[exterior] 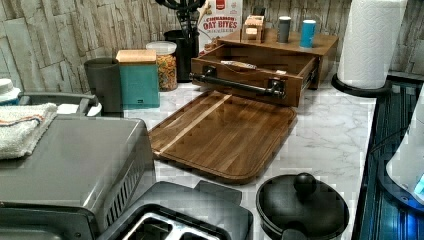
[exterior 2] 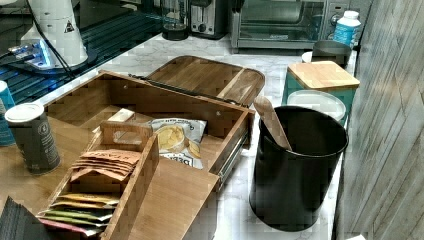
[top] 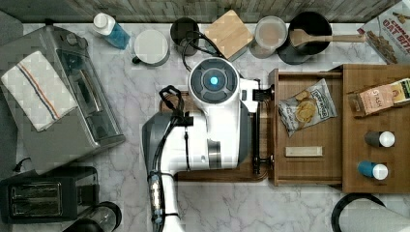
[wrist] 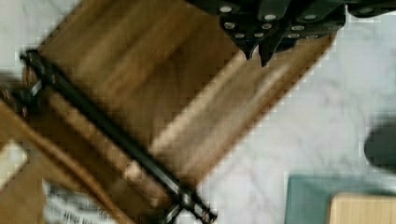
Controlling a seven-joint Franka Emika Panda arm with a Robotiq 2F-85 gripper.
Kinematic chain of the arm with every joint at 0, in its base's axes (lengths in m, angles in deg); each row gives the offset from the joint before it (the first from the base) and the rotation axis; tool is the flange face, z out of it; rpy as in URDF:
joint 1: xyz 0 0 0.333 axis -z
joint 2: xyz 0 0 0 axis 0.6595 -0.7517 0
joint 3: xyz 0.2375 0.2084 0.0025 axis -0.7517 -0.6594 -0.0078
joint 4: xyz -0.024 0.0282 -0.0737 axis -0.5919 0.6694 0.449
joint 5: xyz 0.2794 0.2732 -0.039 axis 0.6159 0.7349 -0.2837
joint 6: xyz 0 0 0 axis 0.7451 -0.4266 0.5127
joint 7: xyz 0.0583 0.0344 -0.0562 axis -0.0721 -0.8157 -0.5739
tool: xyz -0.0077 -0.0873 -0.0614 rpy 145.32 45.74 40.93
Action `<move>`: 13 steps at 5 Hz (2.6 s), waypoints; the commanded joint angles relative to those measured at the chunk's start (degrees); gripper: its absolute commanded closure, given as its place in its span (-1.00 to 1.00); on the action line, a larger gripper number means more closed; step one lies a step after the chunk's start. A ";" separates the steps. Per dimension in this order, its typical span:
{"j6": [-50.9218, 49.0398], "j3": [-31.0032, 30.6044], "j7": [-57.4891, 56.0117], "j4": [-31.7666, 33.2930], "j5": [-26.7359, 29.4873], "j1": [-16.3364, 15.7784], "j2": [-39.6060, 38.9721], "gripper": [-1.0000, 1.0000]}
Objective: Pick up the butter.
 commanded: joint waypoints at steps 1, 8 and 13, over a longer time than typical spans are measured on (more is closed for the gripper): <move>-1.37 10.39 -13.88 0.04 1.24 8.26 3.95 1.00; 13.58 16.38 5.33 12.95 4.01 18.71 -0.90 -1.00; 24.73 17.90 0.63 13.17 8.58 21.59 -9.99 -1.00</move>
